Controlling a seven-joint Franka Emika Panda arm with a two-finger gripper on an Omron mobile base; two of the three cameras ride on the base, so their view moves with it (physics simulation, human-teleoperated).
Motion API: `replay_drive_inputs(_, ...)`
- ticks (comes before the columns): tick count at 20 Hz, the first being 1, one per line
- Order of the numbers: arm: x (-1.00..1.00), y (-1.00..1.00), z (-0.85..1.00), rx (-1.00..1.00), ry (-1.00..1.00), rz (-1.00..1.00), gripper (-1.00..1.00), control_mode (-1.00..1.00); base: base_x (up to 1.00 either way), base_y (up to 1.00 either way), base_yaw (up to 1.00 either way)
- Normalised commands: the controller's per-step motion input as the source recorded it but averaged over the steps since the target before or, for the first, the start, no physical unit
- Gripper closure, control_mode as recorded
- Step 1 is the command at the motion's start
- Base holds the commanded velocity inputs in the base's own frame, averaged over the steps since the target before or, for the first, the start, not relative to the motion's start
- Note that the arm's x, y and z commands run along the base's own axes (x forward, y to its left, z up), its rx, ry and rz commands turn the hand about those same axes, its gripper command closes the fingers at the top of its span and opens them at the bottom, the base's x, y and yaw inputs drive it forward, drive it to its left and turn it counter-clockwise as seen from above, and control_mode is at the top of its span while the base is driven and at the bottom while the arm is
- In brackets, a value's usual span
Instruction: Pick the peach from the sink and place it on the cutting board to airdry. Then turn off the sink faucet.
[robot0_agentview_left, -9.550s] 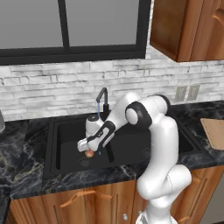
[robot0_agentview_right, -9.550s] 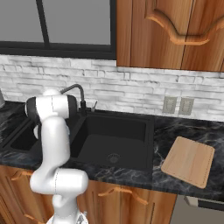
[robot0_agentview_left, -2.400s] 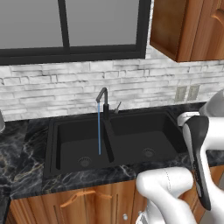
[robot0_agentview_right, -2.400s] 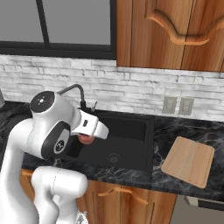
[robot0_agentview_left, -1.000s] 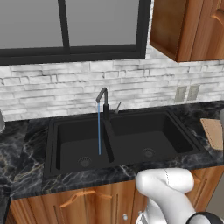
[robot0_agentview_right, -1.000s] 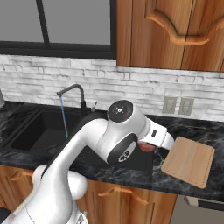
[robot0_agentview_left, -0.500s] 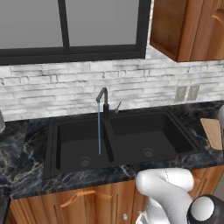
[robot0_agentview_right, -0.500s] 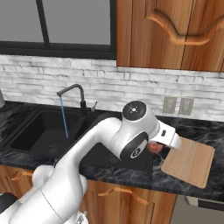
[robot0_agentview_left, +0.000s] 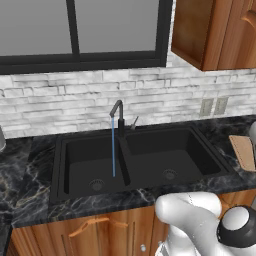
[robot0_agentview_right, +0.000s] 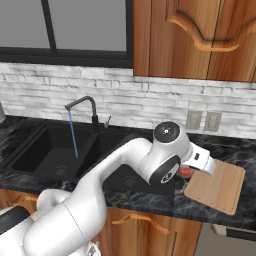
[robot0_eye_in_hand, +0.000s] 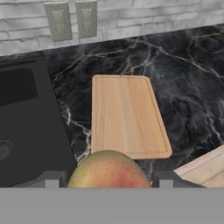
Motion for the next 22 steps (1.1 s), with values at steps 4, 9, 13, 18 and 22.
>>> replay_drive_inputs(4, 0.2, -0.21, -0.27, 0.0, 0.04, 0.0, 1.0, -1.0, 0.0, 0.0, 0.0)
replay_drive_inputs(9, 0.17, -0.15, -0.26, 0.0, 0.06, 0.0, 1.0, -1.0, 0.0, 0.0, 0.0)
replay_drive_inputs(13, 0.21, -0.06, -0.2, 0.0, 0.07, 0.0, 1.0, -1.0, 0.0, 0.0, 0.0)
replay_drive_inputs(18, 0.11, -0.05, -0.21, 0.0, 0.0, 0.04, 1.0, -1.0, 0.0, 0.0, 0.0)
replay_drive_inputs(22, 0.06, -0.1, -0.24, 0.0, 0.0, 0.09, 1.0, -1.0, 0.0, 0.0, 0.0)
